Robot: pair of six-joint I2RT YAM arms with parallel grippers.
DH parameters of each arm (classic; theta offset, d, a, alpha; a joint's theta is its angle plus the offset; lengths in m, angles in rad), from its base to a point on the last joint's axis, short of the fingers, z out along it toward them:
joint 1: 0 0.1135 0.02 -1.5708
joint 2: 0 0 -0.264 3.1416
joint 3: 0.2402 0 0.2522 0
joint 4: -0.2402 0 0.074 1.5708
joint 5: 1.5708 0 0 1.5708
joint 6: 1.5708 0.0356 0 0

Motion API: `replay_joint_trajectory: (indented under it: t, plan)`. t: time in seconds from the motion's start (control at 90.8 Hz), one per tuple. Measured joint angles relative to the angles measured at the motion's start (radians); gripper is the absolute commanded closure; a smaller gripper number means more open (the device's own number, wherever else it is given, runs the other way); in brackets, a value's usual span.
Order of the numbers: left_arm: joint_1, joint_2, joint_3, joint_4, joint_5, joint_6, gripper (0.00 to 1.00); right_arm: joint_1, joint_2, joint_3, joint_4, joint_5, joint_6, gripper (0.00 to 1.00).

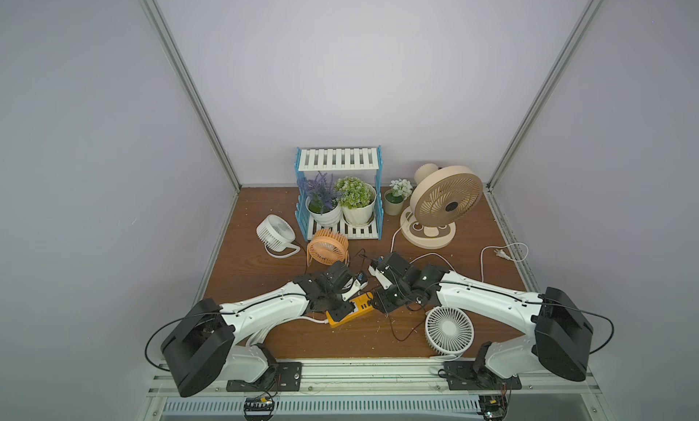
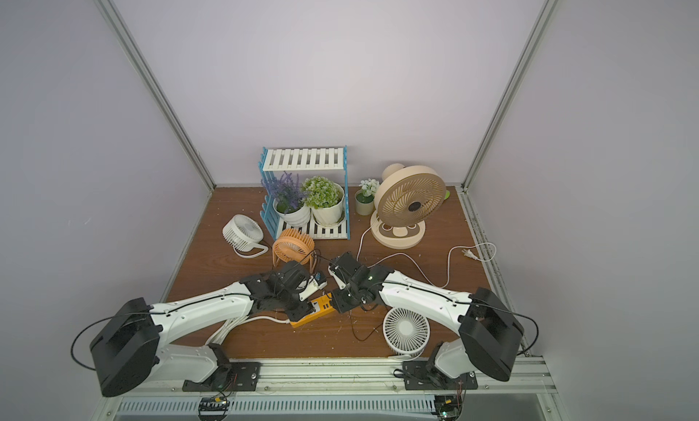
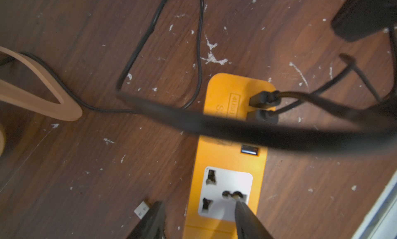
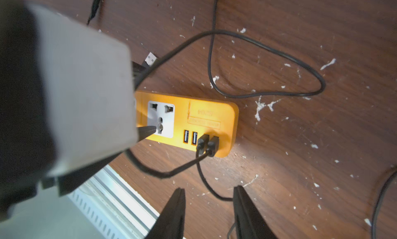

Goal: Unplug the desk fan from the power strip
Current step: Remove the plug from the socket.

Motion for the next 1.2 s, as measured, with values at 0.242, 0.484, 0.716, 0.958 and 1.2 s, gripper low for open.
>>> replay_joint_trajectory:
  t: [0.242, 0.484, 0.716, 0.958, 1.2]
  plan:
    - [0.001, 0.021, 0.02, -0.011, 0.003, 0.003, 0.44, 0.0, 0.011, -0.009, 0.023, -0.007, 0.008, 0.63]
    - [0.002, 0.047, 0.046, -0.031, 0.002, 0.008, 0.47, 0.0, 0.023, -0.009, 0.044, -0.005, 0.009, 0.63]
    - [0.002, 0.049, 0.051, -0.042, -0.003, 0.022, 0.5, -0.001, 0.023, -0.009, 0.047, 0.011, 0.01, 0.64]
    - [0.002, 0.053, 0.056, -0.05, -0.005, 0.03, 0.51, -0.008, 0.024, -0.009, 0.052, 0.006, 0.01, 0.64]
    - [0.002, 0.055, 0.059, -0.056, -0.005, 0.033, 0.52, -0.008, 0.055, -0.01, 0.08, -0.016, 0.006, 0.69]
